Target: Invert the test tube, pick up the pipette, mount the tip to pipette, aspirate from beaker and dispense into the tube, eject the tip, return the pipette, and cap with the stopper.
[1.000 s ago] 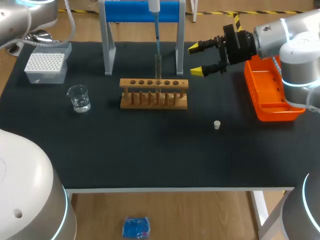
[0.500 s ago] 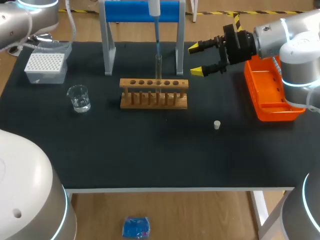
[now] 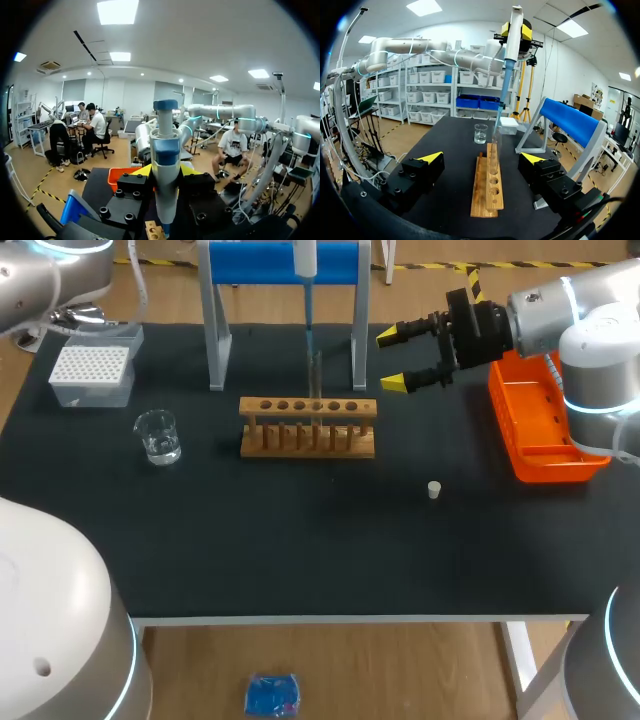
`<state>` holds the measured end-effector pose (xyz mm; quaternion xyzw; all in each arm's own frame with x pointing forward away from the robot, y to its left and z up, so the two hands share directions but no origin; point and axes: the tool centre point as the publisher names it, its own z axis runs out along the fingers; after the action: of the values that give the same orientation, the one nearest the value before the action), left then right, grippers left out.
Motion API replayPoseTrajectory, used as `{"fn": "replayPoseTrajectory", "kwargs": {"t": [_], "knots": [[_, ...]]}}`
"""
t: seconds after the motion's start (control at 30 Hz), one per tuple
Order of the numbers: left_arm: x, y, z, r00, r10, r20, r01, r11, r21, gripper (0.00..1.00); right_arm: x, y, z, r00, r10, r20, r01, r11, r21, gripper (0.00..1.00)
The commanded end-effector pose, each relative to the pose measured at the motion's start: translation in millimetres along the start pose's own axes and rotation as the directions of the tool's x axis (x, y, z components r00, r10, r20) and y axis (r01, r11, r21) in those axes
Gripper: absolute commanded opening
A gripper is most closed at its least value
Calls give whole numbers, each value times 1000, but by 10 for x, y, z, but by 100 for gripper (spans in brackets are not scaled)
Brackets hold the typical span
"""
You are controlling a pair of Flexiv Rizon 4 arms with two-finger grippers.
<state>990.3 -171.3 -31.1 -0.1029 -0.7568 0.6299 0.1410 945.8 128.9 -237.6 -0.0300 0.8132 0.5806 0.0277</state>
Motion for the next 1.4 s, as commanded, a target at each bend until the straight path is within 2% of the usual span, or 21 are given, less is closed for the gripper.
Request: {"fn": "replayPoseTrajectory", "kwargs": {"t": [0.03, 0.67, 1.4], "knots": [[33, -72, 11, 1000, 4, 7, -4, 1000, -9, 0, -1, -3, -4, 1000, 0, -1, 0, 1000, 0, 100], [1, -108, 26, 998, 63, 0, -63, 998, 27, 0, -1, -3, -4, 1000, 0, -1, 0, 1000, 0, 100], [-42, -85, 126, 997, 66, -40, -65, 997, 35, 0, -1, -3, -4, 1000, 0, -1, 0, 1000, 0, 100]]}}
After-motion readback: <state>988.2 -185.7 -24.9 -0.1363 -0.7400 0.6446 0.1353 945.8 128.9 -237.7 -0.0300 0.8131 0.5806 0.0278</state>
